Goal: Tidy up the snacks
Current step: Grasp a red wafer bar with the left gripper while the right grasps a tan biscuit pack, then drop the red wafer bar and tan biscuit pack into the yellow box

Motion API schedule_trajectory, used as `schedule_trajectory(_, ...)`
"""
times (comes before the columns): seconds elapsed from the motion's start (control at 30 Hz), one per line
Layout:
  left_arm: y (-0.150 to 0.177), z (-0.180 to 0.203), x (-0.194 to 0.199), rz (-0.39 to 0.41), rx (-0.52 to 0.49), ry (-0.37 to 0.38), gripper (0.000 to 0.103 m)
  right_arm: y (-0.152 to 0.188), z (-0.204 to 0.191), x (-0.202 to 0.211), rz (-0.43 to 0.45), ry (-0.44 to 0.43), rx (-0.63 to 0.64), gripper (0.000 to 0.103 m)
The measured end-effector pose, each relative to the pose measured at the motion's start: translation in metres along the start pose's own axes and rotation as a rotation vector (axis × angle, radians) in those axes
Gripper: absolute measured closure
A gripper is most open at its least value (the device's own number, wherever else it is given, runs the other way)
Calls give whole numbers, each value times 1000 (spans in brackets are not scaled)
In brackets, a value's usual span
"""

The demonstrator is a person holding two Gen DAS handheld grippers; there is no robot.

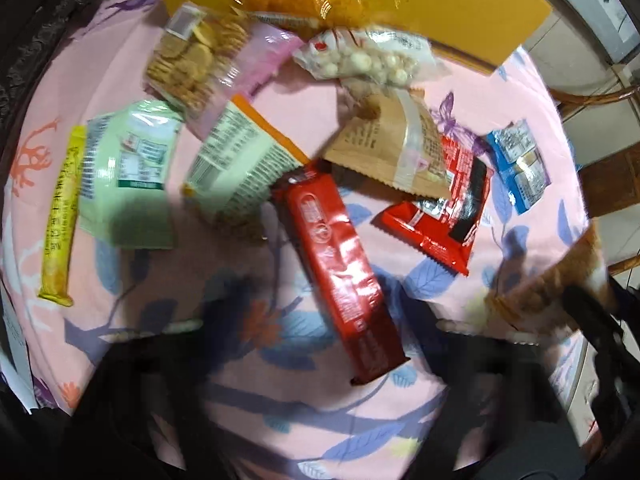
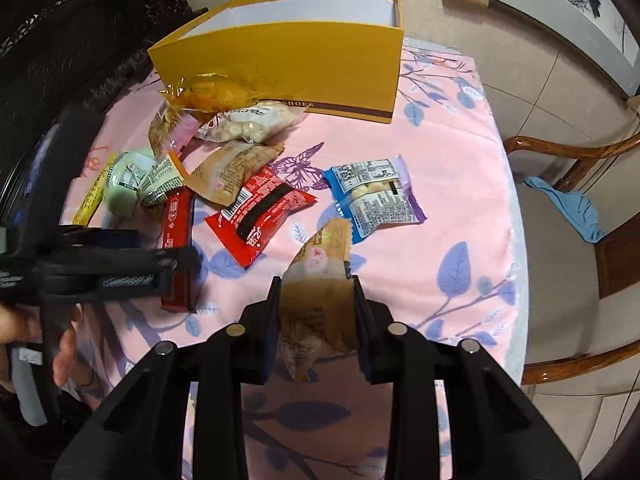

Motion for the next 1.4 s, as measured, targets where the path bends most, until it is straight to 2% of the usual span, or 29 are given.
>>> schedule_trajectory(0.07, 2, 7, 0, 27, -37, -36, 51, 2, 0, -3, -6, -4, 0, 71)
schedule_trajectory(0.2, 3, 10, 1, 49, -54, -54, 50, 3, -5, -13, -37, -25, 5, 71)
schedule_trajectory(0.33, 2, 12, 1, 55, -62, -52, 50, -2, -17, -24, -41, -24, 43, 69)
schedule_trajectory(0.4, 5, 10, 0, 59, -66, -45, 50, -2, -18, -35, -78, -44, 44, 62)
schedule_trajectory(0.5, 14, 8, 2, 72, -76, -38, 50, 3, -11, -50, -103, -93, -22, 61)
schedule_trajectory(0.57, 16, 8, 3, 82, -79, -36, 51, 4, -7, -52, -84, -118, -54, 66)
schedule_trajectory(0.63, 18, 4, 6, 97, -85, -25, 78, 2, -6, -48, -63, -137, -61, 72)
schedule_trajectory(0.67, 19, 1, 7, 89, -84, -7, 79, 0, -8, -41, -40, -139, -53, 73)
schedule_trajectory(0.73, 20, -5, 12, 91, -77, 0, 79, -6, -13, -26, 4, -134, -28, 74)
schedule_trajectory(0.87, 22, -15, 40, 146, -83, 32, 79, -19, -19, 4, 86, -107, 13, 74)
schedule_trajectory(1.03, 13, -22, 79, 203, -51, 83, 79, -42, -25, 23, 135, -100, 40, 74)
schedule_trajectory(1.23, -23, -21, 122, 267, -17, 124, 79, -76, -20, 38, 218, -108, 44, 73)
schedule_trajectory(1.4, -60, -9, 132, 292, -20, 129, 79, -118, -5, 44, 281, -94, 19, 73)
Point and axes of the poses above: each gripper's, at about its wrist camera, not at the fingertips, and x roughly against the way its jaws point, z to its right, y to its underside, the point moved 1 cm from there along -x, roughly the way its jaws point, and after that the axes turned 13 degrees about x, right-handed, at the moved point
